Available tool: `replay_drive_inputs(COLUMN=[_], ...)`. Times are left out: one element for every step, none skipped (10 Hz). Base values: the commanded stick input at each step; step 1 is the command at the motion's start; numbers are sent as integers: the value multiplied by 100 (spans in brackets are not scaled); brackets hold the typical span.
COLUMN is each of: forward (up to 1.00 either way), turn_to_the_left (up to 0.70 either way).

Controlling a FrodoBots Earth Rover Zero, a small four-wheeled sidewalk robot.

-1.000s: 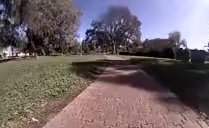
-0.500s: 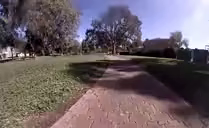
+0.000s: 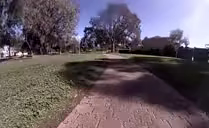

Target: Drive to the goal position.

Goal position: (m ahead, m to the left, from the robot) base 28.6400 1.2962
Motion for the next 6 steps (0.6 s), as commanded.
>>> replay_drive_inputs(forward=[70, 70, 70, 70, 70, 70], turn_to_the_left=[0, 0, 0, 0, 0, -1])
